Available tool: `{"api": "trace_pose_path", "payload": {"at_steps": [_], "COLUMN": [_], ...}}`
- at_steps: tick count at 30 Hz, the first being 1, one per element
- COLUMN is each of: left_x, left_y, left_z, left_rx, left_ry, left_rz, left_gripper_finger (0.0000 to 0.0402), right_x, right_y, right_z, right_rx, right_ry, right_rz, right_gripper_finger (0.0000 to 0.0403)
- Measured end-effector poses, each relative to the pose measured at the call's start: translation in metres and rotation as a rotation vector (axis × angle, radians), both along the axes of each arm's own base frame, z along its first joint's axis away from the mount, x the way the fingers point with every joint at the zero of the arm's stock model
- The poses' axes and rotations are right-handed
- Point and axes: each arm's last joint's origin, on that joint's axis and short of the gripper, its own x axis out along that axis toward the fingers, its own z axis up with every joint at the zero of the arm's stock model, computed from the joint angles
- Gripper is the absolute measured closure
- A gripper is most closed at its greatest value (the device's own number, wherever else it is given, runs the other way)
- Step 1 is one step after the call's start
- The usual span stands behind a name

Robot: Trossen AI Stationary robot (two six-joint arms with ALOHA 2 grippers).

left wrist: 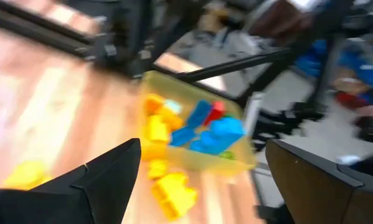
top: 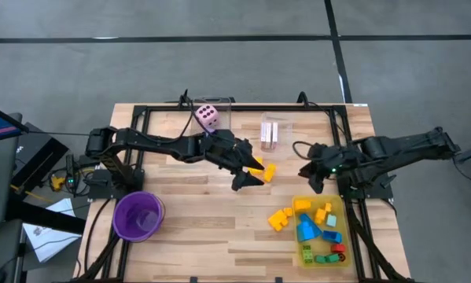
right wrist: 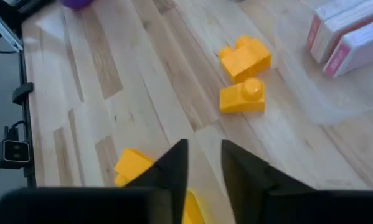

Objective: Pick & Place Toys
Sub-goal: Put the yellow game piece into the bin

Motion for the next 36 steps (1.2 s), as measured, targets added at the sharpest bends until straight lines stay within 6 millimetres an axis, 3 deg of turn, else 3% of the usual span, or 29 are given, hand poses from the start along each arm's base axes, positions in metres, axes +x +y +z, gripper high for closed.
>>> {"api": "trace_pose_path", "payload": {"at_steps": [4,8,13,18,21,27,31,36], "left_x": [-0.001,0.002,0.023,0.064,0.081,0.084,0.091,0.095], "left_y": [-0.005,-0.024,-0.046,-0.056,-0.054,-0.04,-0.036,-0.036], "left_z": [-0.006,-0.013,-0.026,-0.045,-0.063,-0.098,-0.125,-0.143], "left_rx": [0.053,0.187,0.294,0.32,0.417,0.43,0.391,0.379], "left_ry": [0.064,0.065,0.019,0.04,0.137,0.297,0.323,0.337], "left_rz": [0.096,0.164,0.303,0.396,0.48,0.672,0.645,0.65], "left_gripper_finger": [0.006,0.006,0.006,0.006,0.006,0.006,0.006,0.006], "right_x": [-0.006,-0.007,-0.006,-0.007,-0.012,-0.026,-0.032,-0.034], "right_y": [-0.001,0.0,0.001,0.001,0.0,-0.002,-0.004,-0.005], "right_z": [0.004,0.004,0.005,0.01,0.015,0.024,0.028,0.029], "right_rx": [-0.006,0.016,0.038,0.051,0.072,0.115,0.12,0.117], "right_ry": [-0.025,-0.028,-0.039,-0.094,-0.143,-0.226,-0.256,-0.267], "right_rz": [0.009,0.032,0.046,0.052,0.043,0.02,0.018,0.013], "right_gripper_finger": [0.0263,0.0196,0.014,0.0132,0.0131,0.0131,0.0131,0.0131]}}
